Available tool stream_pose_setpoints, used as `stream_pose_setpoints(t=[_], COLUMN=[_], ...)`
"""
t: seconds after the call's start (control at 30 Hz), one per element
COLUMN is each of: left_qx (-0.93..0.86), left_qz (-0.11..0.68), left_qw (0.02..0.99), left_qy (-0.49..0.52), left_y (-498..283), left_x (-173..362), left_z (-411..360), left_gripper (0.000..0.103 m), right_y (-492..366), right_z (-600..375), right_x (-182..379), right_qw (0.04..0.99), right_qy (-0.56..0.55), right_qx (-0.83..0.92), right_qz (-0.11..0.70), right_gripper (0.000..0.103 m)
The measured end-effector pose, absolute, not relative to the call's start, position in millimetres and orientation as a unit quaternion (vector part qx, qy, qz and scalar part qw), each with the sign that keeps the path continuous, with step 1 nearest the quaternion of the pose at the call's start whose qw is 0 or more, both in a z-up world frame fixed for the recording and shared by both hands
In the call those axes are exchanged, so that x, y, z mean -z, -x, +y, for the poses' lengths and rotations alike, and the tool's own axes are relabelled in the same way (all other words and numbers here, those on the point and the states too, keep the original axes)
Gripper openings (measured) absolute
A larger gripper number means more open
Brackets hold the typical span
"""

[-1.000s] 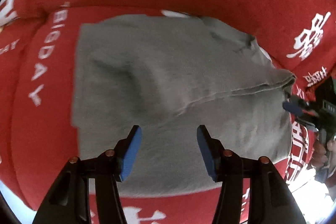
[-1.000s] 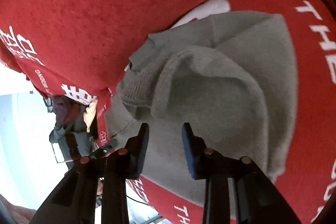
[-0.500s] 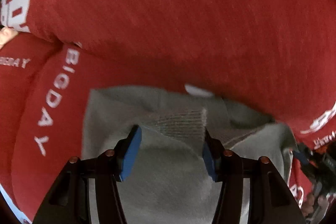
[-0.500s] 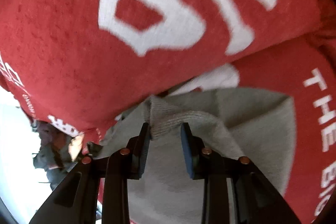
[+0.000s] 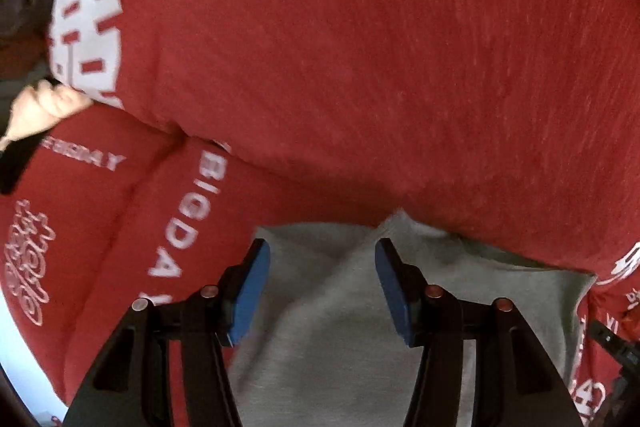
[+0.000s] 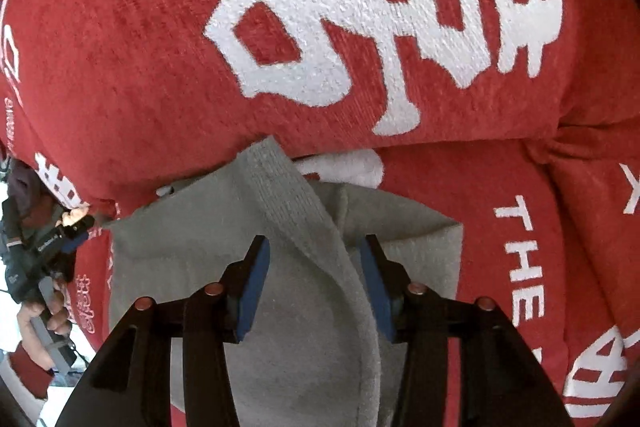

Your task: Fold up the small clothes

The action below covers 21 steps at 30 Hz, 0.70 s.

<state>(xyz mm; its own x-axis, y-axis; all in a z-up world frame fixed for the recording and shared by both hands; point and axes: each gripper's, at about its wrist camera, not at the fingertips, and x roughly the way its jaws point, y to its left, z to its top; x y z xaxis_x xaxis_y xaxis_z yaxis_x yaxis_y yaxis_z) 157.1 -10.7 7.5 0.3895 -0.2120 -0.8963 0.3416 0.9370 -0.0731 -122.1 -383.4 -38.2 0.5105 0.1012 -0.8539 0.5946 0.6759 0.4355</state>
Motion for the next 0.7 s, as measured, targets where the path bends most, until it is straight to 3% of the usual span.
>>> stream_pose_setpoints(t=[0.13,0.3,0.33,0.37,0.7], left_qx=[0.174,0.244,0.253,0.260,0.154], left_qz=[0.535,0.568,0.569,0.570,0.593], left_qw=[0.825,0.777,0.772,0.766,0.783], left_qy=[-0.053,-0.116,-0.129,-0.142,-0.104], left_y=[-159.4,-137.9,-132.5,-128.0,-166.2], left_x=[-17.0,13.0,18.8,25.8,73.6], left_z=[2.3,-28.5,-37.1,-46.1,-48.0], left_gripper=[0.056,0.056,0.056,0.056,0.056], right_y=[111.3,89.6,87.7,86.1,90.3], right_z=[-382.9,-392.4,-392.8,-392.1,-408.9], right_x=[41.0,71.9,75.0,77.5,92.8], right_qw=[0.789,0.768,0.764,0.762,0.746], right_qy=[-0.371,-0.393,-0.394,-0.391,-0.384], right_qx=[0.134,0.131,0.131,0.133,0.185], right_qz=[0.471,0.489,0.494,0.499,0.512], right_gripper=[0.051,0.051,0.037,0.012,0.011])
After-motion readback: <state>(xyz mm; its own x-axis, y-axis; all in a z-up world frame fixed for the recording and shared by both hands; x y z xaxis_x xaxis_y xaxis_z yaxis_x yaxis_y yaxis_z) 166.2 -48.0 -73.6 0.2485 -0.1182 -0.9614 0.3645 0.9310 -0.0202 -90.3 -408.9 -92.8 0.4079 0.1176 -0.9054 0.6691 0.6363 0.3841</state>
